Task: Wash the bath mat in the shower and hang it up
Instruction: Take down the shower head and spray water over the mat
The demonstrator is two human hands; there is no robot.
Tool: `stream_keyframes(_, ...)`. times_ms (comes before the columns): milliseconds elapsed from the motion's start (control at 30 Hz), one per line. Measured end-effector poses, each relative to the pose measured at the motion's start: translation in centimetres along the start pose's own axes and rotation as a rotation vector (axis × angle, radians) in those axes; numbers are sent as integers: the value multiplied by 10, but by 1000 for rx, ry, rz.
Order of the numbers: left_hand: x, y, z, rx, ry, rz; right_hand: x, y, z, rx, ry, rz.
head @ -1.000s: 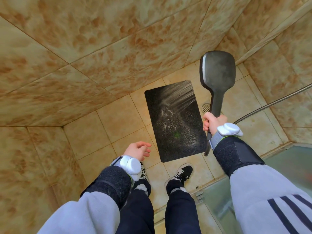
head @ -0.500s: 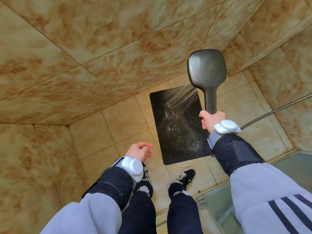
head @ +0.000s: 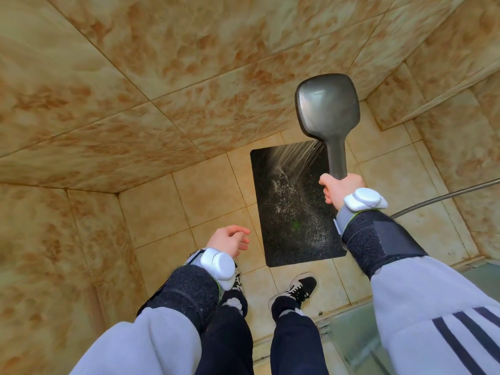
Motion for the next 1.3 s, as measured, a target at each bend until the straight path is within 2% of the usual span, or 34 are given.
stream_keyframes(300, 9, 7, 7, -5, 16, -42, -8, -26, 23, 19, 9, -34)
stream_keyframes(533, 3, 14, 15, -2, 7, -70, 19, -30, 44, -13, 87, -184)
stream_keyframes(767, -9, 21, 19, 7, -20, -36, 65, -11, 70, -58, 190, -140)
stream_keyframes(867, -17, 26, 20, 5, -30, -17, 80, 1, 74, -74, 197, -86)
stream_keyframes(1100, -34, 34, 18, -8, -51, 24, 104, 46, 73, -157, 185, -148)
stream_keyframes(1300, -43, 35, 15, -16, -57, 53, 108, 68, 49, -146, 171, -104)
Point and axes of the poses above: each hand's wrist, its own z-axis towards the middle knuckle, its own x-axis out of the back of the hand, y = z × x, the point moved 10 cm from there along z, towards the middle knuckle, and after that the axes turned 3 degrees about -y, right-handed, at the moved point
